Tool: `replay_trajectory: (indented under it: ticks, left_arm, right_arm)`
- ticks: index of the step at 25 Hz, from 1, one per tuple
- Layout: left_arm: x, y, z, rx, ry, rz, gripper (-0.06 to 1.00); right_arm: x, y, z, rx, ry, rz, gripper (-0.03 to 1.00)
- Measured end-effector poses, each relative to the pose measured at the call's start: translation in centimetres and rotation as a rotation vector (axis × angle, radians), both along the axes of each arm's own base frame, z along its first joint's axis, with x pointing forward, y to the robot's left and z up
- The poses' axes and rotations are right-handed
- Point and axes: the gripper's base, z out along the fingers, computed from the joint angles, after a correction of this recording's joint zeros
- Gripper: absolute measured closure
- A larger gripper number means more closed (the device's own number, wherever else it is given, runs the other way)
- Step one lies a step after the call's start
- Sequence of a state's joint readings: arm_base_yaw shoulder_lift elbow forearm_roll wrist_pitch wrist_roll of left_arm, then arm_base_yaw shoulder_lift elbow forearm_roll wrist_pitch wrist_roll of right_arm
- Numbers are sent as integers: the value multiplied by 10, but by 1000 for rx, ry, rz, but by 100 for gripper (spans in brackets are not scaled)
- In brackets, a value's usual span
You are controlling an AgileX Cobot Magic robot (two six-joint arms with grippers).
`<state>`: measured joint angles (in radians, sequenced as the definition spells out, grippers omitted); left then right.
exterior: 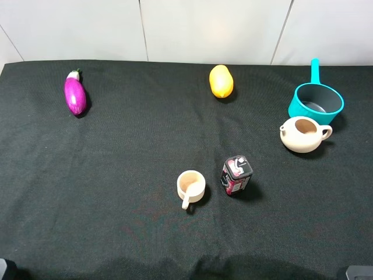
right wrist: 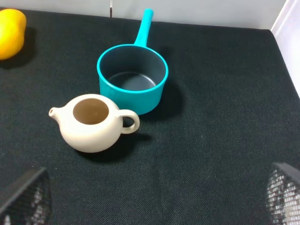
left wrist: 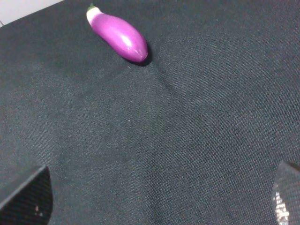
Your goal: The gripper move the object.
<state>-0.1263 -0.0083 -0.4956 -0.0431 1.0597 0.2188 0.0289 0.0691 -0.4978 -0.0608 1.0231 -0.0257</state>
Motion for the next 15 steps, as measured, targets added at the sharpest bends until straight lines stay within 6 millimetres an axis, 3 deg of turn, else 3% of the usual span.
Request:
replay_trajectory:
  ticks: [15]
  left_arm:
    - [0,0,0,0,0,0,-5]
  right_arm:
    - [0,0,0,-1,0,0,27]
